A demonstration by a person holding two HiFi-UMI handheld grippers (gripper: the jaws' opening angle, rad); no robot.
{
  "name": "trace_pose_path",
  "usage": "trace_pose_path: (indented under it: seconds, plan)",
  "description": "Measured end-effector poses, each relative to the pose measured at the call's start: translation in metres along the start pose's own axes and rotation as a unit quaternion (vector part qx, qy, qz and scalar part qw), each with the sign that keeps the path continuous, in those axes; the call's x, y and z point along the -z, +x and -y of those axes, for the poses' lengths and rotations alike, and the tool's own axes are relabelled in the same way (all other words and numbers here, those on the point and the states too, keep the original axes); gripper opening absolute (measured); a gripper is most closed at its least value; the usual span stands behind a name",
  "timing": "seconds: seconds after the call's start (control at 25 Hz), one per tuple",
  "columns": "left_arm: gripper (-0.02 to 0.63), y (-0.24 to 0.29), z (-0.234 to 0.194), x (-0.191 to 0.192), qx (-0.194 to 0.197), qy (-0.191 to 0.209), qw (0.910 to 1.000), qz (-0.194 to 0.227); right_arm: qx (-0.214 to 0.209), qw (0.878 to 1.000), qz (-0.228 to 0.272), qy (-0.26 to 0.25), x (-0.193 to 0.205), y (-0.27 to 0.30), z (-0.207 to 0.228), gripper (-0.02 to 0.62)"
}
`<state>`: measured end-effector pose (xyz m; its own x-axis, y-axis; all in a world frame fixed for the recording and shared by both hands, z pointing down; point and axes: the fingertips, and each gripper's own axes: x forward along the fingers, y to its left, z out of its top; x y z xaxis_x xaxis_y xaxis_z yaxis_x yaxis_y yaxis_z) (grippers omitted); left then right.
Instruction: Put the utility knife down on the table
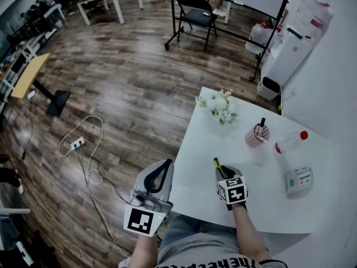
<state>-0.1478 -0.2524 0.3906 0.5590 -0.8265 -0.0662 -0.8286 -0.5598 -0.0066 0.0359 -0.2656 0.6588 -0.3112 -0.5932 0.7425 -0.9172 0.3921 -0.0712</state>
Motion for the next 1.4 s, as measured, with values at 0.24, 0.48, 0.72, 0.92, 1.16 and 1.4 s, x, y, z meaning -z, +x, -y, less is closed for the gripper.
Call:
trace_pose_path:
  seconds: [0.24,0.48,0.72,0.92,1.16,1.4]
  plan:
    - [0.015,0.0,0.004,-0.004,-0.005,0.007,0.9999,-0.012,-0.005,0.999,0.033,0.003,-0.011,-0.015,-0.001,0.062]
    - [0.015,0.003,0.018,-0.008,0.002,0.01,0.9999,-0.008,-0.027,0.996,0.089,0.0,-0.026,-0.043,-0.006,0.002]
    - [0.015,0.003,0.033,-0.012,0.01,0.01,0.9999,0.0,-0.03,0.99,0.136,0.01,-0.038,-0.077,-0.002,0.002]
    - [0.015,0.005,0.048,-0.018,0.021,0.01,0.9997,0.007,-0.026,0.985,0.17,0.012,-0.047,-0.104,0.001,0.002]
    - [0.015,0.004,0.066,-0.019,0.03,0.012,0.9994,0.012,-0.02,0.976,0.216,0.004,-0.063,-0.141,0.003,0.002]
    - [0.015,0.002,0.08,-0.022,0.027,0.018,0.9995,0.004,-0.025,0.966,0.258,-0.003,-0.074,-0.174,0.003,0.002]
